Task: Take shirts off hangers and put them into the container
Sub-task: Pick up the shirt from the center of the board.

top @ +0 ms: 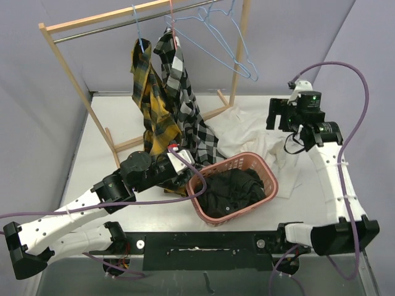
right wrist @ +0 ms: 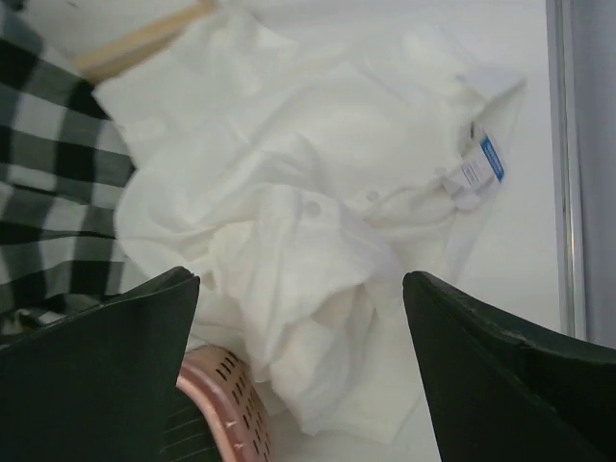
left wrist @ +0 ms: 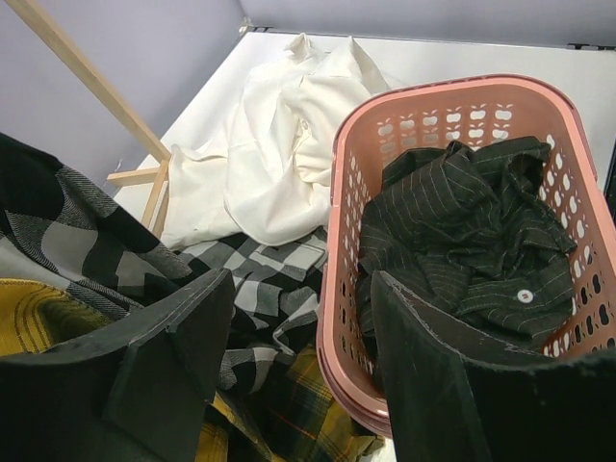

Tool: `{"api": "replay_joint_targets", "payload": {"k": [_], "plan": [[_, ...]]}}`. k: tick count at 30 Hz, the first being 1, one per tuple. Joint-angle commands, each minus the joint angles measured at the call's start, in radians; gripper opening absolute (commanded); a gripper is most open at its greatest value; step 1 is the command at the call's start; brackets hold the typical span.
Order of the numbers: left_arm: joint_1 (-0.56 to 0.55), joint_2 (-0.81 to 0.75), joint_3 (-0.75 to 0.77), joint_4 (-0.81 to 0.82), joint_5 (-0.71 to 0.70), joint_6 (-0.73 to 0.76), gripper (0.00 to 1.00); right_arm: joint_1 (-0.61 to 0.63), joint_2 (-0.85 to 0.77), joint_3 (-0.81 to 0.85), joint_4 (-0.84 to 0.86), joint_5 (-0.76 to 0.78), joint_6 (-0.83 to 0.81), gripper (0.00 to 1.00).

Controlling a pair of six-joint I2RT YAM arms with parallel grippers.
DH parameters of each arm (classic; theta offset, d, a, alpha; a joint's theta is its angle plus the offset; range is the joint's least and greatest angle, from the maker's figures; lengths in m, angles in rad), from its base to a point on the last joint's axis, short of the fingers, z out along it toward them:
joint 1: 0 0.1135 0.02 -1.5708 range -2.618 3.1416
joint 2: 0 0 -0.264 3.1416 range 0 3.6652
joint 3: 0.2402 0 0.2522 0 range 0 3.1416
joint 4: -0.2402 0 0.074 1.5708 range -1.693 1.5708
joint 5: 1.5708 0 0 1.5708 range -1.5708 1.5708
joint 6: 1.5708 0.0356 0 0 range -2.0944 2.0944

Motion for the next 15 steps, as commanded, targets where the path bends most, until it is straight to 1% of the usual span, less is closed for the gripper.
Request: {"api": "replay_joint_targets", "payload": {"k": [1, 4, 7, 10, 15], "plan": [[-0.006, -0.02, 0.011, 0.065, 0.007, -0.01, 0.57, -0.141, 0.06, -0.053, 0.035, -0.125, 0.11, 0.92], [-0.006, -0.024, 0.009, 0.067, 0.003, -0.008, 0.57, -0.191, 0.084, -0.108, 0.086, -0.189, 0.161, 0.93], [-0.006, -0.019, 0.008, 0.069, 0.005, -0.009, 0.57, -0.193, 0.085, -0.206, 0.184, -0.237, 0.187, 0.96], [-0.005, -0.008, 0.011, 0.065, 0.01, -0.013, 0.57, -0.193, 0.113, -0.265, 0.236, -0.241, 0.193, 0.97], [-0.006, -0.003, 0.012, 0.065, 0.014, -0.015, 0.57, -0.193, 0.184, -0.305, 0.288, -0.204, 0.19, 0.97]]}}
